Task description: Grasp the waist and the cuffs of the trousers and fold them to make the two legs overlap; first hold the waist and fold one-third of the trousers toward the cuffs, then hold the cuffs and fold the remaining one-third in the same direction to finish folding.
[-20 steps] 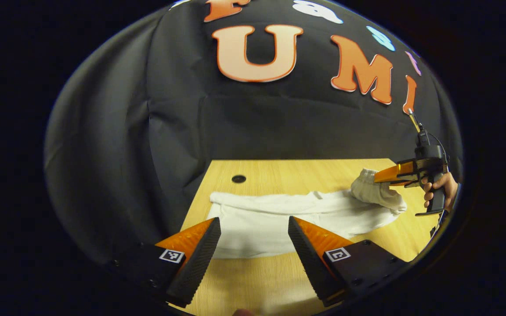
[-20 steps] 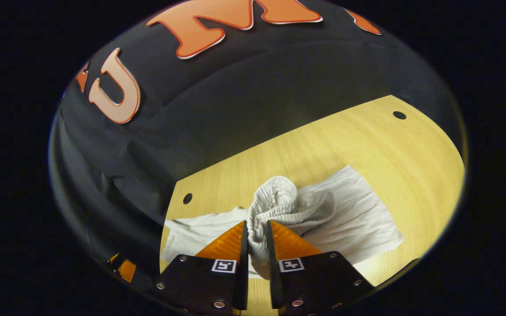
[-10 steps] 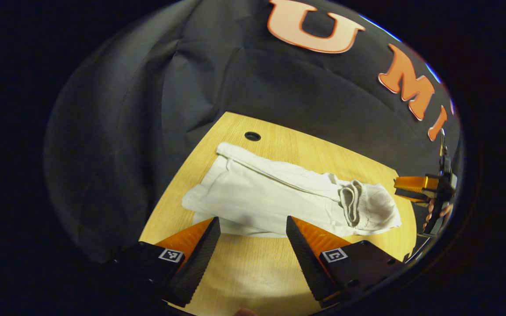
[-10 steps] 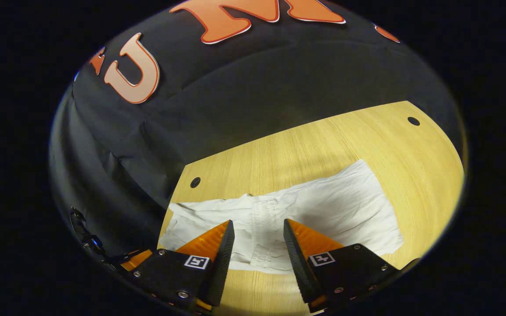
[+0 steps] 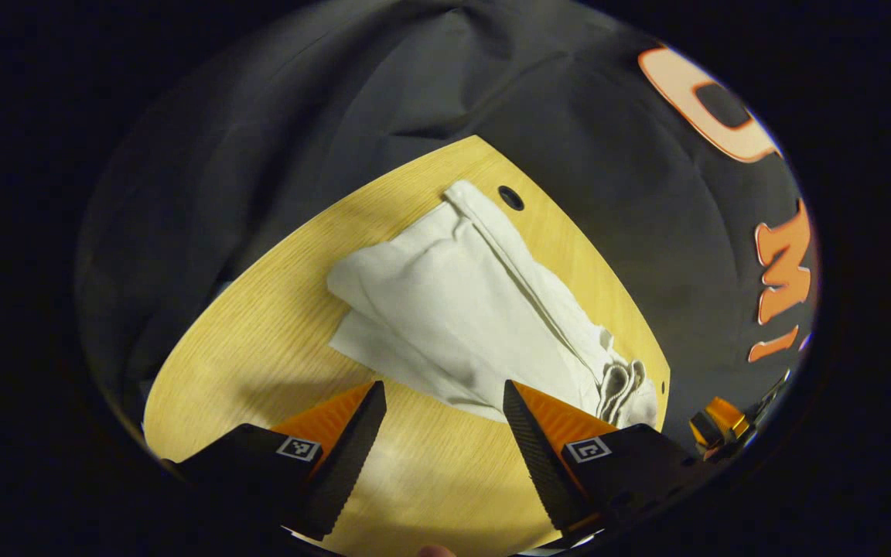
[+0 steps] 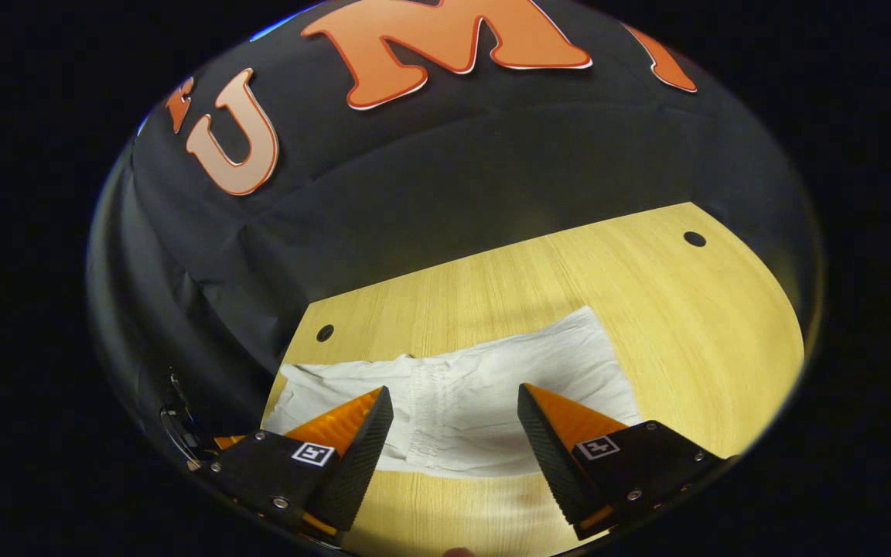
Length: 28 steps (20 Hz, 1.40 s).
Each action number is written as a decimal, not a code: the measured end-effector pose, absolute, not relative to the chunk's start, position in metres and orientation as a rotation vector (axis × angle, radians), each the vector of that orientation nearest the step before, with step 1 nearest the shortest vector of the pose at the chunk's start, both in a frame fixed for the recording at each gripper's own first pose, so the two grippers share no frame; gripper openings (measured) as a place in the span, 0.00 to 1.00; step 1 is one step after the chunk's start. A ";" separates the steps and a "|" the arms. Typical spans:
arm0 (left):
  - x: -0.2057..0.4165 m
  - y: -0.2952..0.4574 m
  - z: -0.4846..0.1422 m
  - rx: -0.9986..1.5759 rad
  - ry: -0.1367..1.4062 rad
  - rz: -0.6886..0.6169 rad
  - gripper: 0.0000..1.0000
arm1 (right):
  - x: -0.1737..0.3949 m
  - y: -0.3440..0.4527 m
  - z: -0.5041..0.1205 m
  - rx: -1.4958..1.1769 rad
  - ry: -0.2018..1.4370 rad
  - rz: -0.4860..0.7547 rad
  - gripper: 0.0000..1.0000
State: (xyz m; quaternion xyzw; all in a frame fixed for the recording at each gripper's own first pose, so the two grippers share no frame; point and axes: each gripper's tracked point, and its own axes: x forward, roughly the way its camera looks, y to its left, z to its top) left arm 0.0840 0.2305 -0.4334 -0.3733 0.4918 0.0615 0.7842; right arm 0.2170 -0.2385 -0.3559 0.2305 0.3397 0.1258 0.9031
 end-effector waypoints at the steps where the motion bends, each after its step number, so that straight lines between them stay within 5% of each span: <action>1: 0.084 0.228 -0.436 -0.866 1.069 0.146 1.00 | 0.213 -0.248 -0.354 0.480 0.694 0.246 0.98; 13: 0.129 0.241 -0.457 -1.123 1.020 0.291 0.83 | 0.186 -0.307 -0.343 0.562 0.638 0.136 0.98; 18: 0.137 0.241 -0.470 -1.130 0.998 0.349 0.14 | 0.176 -0.328 -0.345 0.558 0.645 0.105 0.98; 28: 0.161 0.217 -0.380 -0.966 0.849 0.262 0.05 | 0.172 -0.341 -0.342 0.539 0.634 0.144 0.99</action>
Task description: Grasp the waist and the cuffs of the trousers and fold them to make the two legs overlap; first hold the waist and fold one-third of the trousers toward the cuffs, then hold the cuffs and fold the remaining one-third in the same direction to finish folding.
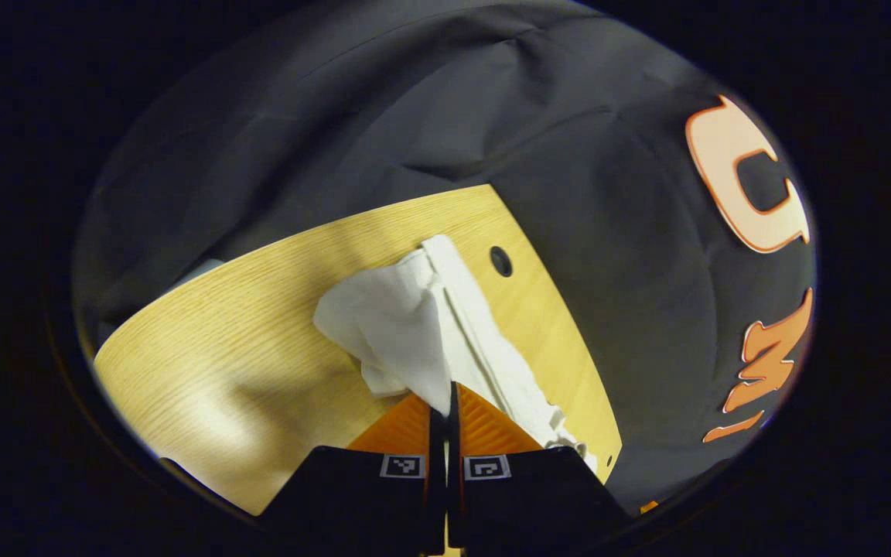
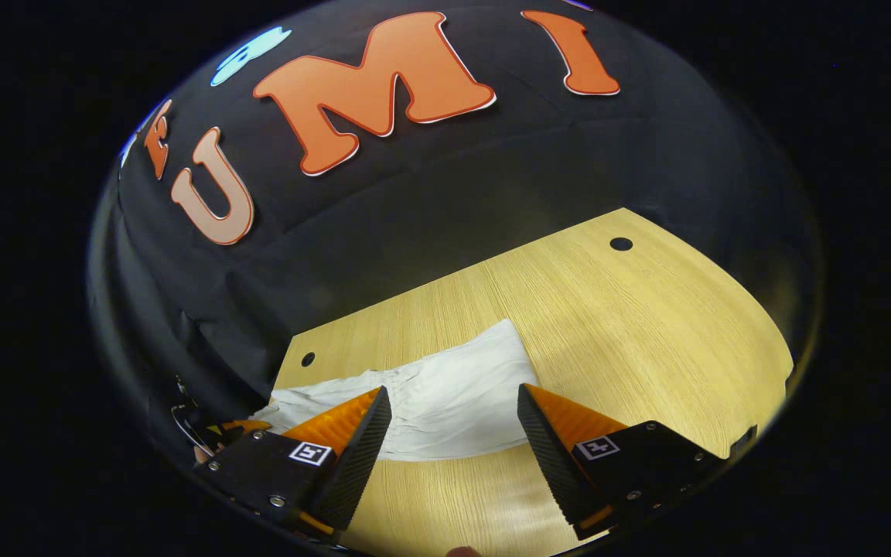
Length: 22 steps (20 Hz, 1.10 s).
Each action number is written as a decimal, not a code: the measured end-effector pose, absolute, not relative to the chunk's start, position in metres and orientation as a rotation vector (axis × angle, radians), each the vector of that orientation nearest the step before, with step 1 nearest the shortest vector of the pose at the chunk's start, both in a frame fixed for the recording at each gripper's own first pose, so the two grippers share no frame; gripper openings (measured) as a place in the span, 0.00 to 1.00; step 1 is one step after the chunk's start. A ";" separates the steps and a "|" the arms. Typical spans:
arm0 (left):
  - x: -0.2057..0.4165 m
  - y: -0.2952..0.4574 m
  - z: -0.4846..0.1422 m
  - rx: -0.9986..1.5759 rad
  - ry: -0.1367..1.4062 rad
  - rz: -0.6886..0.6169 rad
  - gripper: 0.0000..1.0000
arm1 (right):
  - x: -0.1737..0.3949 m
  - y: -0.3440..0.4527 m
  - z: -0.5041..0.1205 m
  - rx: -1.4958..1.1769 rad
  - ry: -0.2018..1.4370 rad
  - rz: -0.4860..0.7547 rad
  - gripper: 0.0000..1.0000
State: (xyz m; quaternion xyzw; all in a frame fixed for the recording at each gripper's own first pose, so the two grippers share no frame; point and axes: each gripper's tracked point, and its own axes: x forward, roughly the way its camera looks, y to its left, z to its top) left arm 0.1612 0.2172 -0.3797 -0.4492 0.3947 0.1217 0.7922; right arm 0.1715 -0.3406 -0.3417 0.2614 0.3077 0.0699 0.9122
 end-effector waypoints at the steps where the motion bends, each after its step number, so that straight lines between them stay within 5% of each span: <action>1: 0.163 0.210 -0.366 -0.963 0.832 0.238 0.05 | 0.170 -0.343 -0.340 0.529 0.632 0.153 0.99; 22: 0.208 0.024 -0.201 -0.849 0.678 -0.002 0.05 | 0.164 -0.421 -0.328 0.528 0.566 0.204 0.99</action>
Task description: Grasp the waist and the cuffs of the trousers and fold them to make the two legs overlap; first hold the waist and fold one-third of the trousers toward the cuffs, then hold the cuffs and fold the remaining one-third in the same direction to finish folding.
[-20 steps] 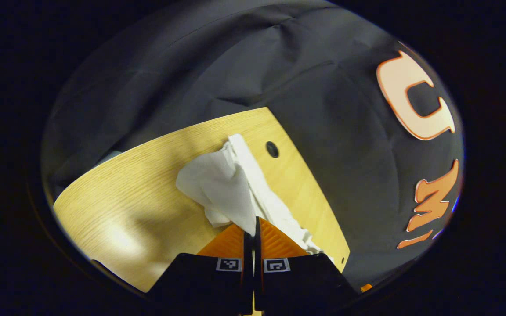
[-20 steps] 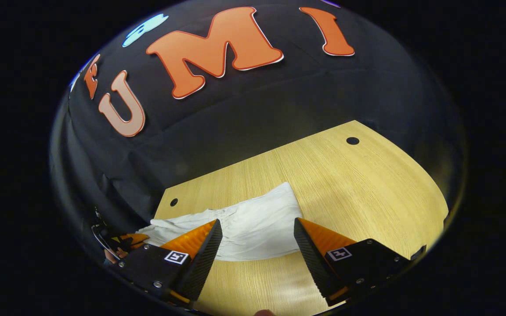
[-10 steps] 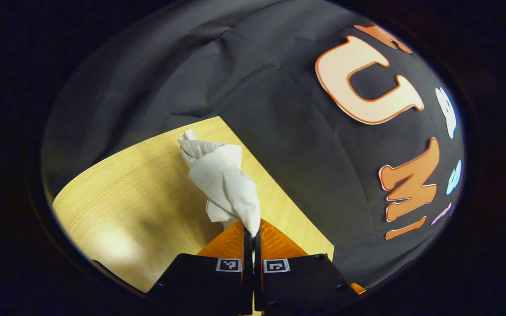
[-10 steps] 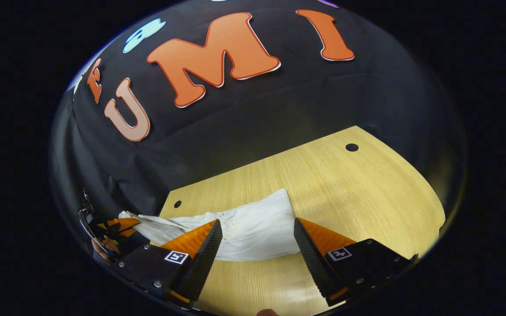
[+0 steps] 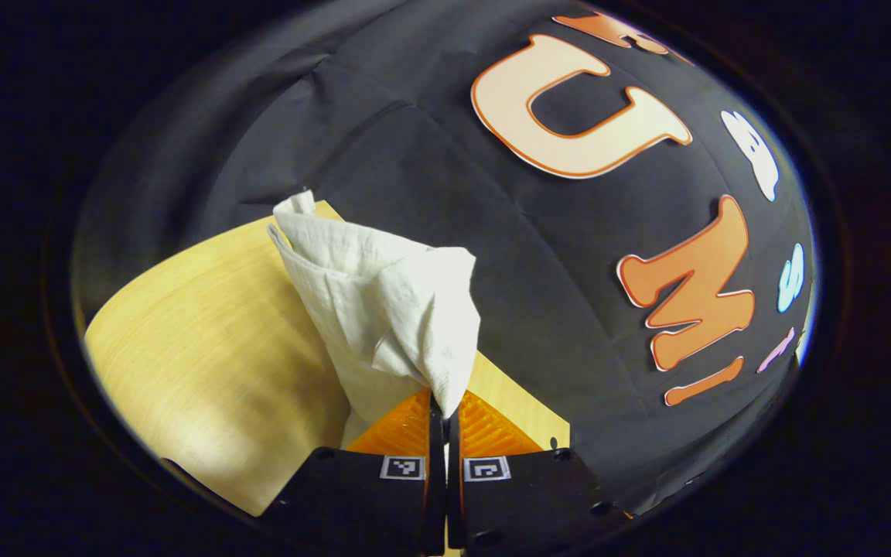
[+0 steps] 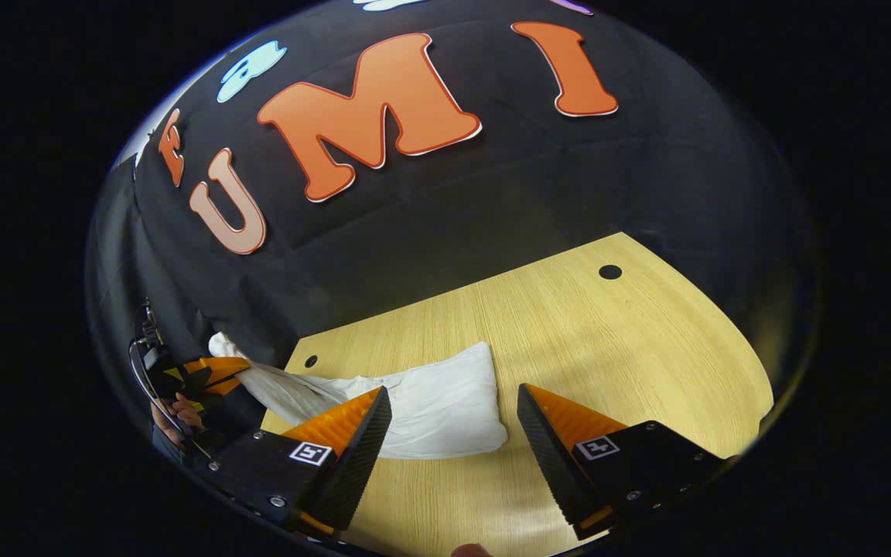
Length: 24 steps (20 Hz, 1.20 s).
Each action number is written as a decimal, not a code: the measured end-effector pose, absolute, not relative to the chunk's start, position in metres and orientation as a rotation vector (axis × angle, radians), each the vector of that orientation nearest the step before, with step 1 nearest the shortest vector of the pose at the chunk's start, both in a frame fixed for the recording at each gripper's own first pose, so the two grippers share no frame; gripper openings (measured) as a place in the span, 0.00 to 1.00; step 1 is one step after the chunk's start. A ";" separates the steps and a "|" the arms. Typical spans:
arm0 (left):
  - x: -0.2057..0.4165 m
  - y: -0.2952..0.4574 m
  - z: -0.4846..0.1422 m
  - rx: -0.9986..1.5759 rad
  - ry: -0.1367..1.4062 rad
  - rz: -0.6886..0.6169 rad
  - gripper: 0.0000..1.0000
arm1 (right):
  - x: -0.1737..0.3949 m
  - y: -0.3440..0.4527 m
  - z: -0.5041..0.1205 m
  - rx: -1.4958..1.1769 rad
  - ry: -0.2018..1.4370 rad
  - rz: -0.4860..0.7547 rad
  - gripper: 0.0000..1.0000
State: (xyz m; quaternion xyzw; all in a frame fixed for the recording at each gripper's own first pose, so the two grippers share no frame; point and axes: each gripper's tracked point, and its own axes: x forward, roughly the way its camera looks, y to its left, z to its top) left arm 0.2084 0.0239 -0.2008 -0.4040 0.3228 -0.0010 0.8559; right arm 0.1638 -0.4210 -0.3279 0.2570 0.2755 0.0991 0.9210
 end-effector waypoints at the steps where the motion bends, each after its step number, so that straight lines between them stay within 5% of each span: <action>1: 0.209 0.016 -0.200 -0.843 0.679 -0.012 0.05 | 0.163 -0.427 -0.328 0.528 0.564 0.203 0.98; 15: 0.206 -0.179 -0.213 -0.699 0.773 -0.204 0.05 | 0.163 -0.483 -0.347 0.543 0.574 0.215 0.99; 24: 0.153 -0.277 -0.275 -0.218 0.914 -0.491 0.10 | 0.154 -0.520 -0.373 0.564 0.602 0.204 0.98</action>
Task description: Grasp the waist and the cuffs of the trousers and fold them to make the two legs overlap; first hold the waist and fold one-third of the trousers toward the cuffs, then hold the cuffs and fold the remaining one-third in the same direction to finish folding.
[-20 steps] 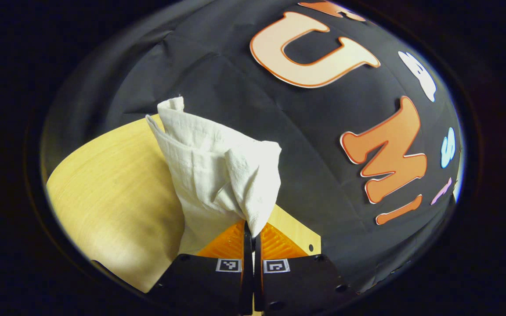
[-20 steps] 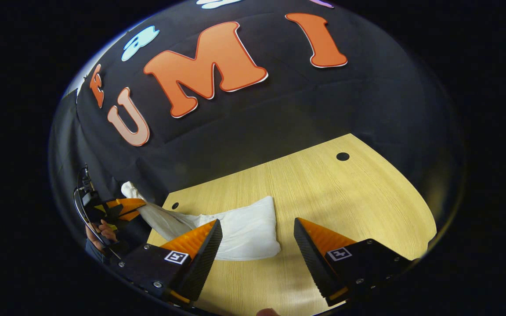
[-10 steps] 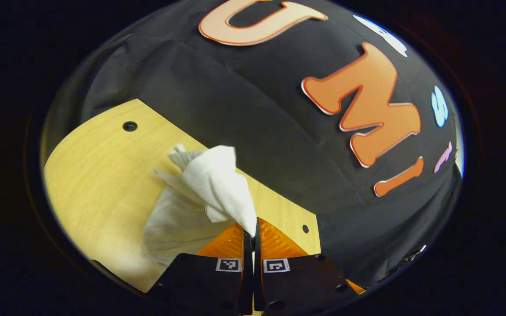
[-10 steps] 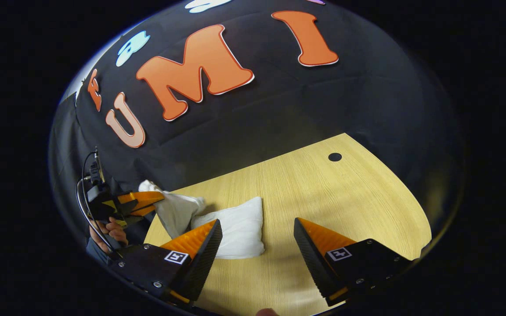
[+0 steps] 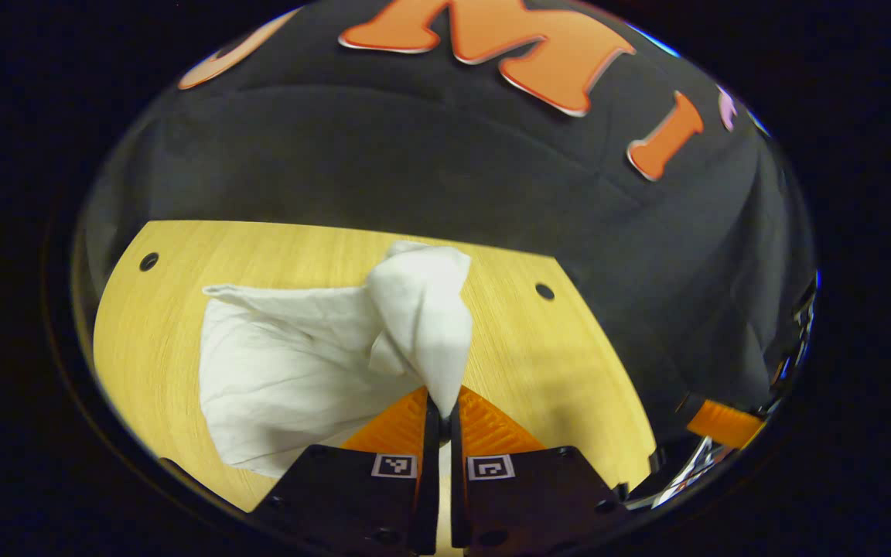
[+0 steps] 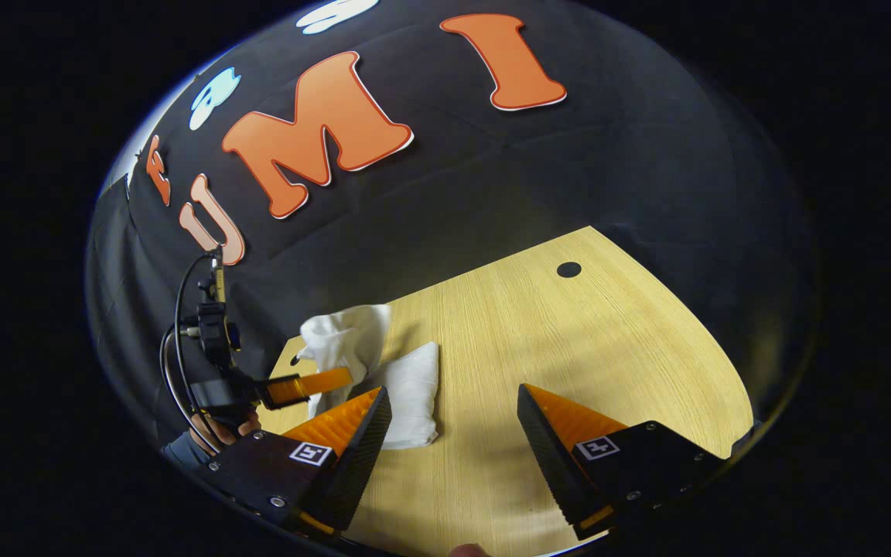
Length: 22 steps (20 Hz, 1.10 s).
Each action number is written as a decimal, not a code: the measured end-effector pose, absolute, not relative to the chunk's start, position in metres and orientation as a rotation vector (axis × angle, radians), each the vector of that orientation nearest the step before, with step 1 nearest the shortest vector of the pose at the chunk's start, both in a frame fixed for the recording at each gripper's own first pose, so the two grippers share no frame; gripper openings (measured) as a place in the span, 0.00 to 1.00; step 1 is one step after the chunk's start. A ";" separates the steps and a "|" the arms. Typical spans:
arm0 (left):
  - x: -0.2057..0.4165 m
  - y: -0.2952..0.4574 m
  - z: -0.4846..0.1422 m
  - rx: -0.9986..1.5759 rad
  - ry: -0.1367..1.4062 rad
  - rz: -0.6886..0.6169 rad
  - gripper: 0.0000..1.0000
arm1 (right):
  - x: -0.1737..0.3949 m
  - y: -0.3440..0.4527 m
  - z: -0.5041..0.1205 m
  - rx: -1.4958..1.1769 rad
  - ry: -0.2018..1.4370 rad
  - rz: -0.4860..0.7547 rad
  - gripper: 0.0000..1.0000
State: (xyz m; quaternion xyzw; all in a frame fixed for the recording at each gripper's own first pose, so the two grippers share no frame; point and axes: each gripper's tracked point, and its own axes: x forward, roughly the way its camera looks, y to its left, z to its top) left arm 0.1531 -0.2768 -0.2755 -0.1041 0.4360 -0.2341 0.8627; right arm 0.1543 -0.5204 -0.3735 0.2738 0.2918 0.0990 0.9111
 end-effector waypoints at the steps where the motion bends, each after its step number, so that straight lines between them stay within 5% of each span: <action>1: 0.146 -0.283 -0.281 -0.191 0.933 -0.523 0.11 | 0.154 -0.523 -0.375 0.566 0.600 0.208 0.99; 2: 0.138 -0.286 -0.279 -0.184 0.938 -0.545 0.07 | 0.154 -0.525 -0.377 0.567 0.604 0.206 0.98; 5: 0.120 -0.293 -0.276 -0.203 0.948 -0.587 0.48 | 0.154 -0.526 -0.377 0.564 0.601 0.217 0.98; 7: 0.114 -0.288 -0.266 -0.230 0.926 -0.601 0.45 | 0.156 -0.523 -0.375 0.564 0.595 0.228 0.98; 9: 0.112 -0.277 -0.249 -0.226 0.878 -0.602 0.56 | 0.158 -0.516 -0.369 0.553 0.586 0.242 0.98; 12: 0.112 -0.243 -0.219 -0.162 0.761 -0.537 0.97 | 0.161 -0.515 -0.347 0.486 0.505 0.225 0.98; 22: 0.101 -0.153 -0.053 0.075 0.253 -0.225 0.99 | 0.146 -0.467 -0.240 0.202 0.202 0.194 0.98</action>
